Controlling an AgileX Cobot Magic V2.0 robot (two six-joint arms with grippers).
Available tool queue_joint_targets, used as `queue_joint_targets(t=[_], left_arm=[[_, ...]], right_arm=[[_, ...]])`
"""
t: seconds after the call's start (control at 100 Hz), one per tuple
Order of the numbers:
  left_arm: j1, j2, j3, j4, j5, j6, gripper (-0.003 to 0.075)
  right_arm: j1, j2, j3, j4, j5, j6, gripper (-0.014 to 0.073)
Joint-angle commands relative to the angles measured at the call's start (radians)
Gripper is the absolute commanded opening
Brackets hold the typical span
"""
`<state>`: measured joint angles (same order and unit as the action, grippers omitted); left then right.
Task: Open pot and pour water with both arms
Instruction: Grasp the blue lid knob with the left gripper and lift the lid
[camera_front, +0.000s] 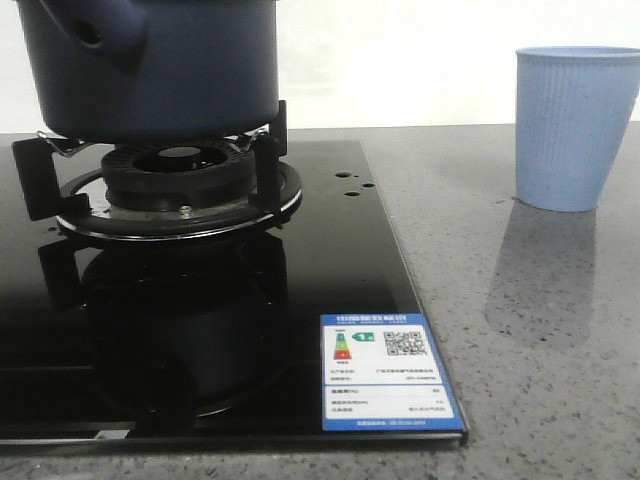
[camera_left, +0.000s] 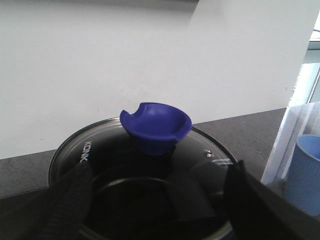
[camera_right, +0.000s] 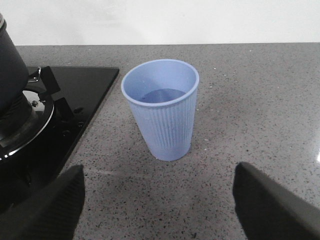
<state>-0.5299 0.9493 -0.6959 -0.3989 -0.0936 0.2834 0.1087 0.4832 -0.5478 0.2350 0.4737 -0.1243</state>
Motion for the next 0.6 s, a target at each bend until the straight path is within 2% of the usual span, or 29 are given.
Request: queue_joint_targets(t=[0.0,0.24,0.59], left_arm=[[-0.007,0.056,-0.075,0.008,-0.081,0.002,0.0558],[-0.005,0.215,-0.182,0.029,-0.084,0.002,0.0558],[0.013,0.326,-0.262,0.038,-0.106,0.002,0.0558]], right_arm=[[0.002,0.012,-0.038,0.003,-0.081,-0.009,0.0543],[0.002,0.012,-0.038,0.003,-0.082,-0.009,0.0543],[0.002,0.012,-0.038,0.003,-0.082,-0.009,0.0543]])
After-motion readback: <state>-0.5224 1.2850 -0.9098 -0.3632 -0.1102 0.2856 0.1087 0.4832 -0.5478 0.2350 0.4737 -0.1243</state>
